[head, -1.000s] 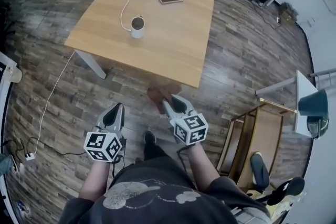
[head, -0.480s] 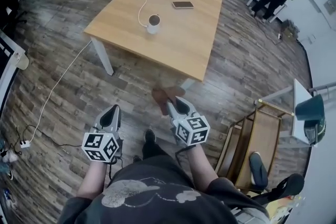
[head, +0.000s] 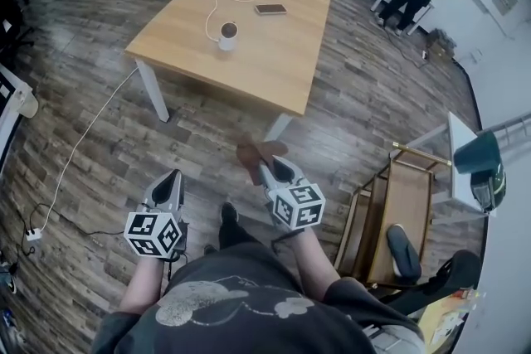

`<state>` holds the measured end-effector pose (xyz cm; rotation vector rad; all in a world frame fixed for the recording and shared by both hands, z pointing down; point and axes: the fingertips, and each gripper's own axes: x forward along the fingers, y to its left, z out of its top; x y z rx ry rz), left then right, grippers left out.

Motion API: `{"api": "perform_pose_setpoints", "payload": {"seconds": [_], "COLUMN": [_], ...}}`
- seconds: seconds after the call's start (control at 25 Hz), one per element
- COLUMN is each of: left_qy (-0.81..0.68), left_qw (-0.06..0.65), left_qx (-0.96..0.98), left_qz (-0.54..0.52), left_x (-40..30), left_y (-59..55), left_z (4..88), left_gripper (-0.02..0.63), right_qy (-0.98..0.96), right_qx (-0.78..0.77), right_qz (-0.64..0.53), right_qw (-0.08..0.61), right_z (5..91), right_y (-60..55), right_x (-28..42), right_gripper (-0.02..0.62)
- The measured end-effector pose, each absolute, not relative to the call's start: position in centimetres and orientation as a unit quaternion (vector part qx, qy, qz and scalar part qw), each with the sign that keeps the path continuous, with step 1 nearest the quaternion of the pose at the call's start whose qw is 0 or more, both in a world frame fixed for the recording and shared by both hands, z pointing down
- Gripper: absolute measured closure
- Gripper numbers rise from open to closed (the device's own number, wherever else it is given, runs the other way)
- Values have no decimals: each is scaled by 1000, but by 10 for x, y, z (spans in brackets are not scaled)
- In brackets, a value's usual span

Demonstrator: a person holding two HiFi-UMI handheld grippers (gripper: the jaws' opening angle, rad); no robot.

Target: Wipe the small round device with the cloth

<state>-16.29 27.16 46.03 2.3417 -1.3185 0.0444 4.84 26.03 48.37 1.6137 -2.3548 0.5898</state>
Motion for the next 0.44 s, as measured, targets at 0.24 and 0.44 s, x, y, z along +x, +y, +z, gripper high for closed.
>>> {"api": "perform_pose_setpoints", "payload": {"seconds": [0.24, 0.44], "left_qy": [-481, -485], "left_qw": [220, 226], "left_qx": [849, 844], "left_qz": [5, 10], "left_x": [-169, -174], "left_y": [285, 301], "left_z": [451, 455], "left_gripper": [588, 588], "right_qy": [-803, -807], "right_qx": [553, 546], "right_qz": [191, 189], "right_qw": [115, 119], "right_z": [474, 472], "right_y": [278, 292], "right_x": [46, 39], "right_gripper": [522, 522]}}
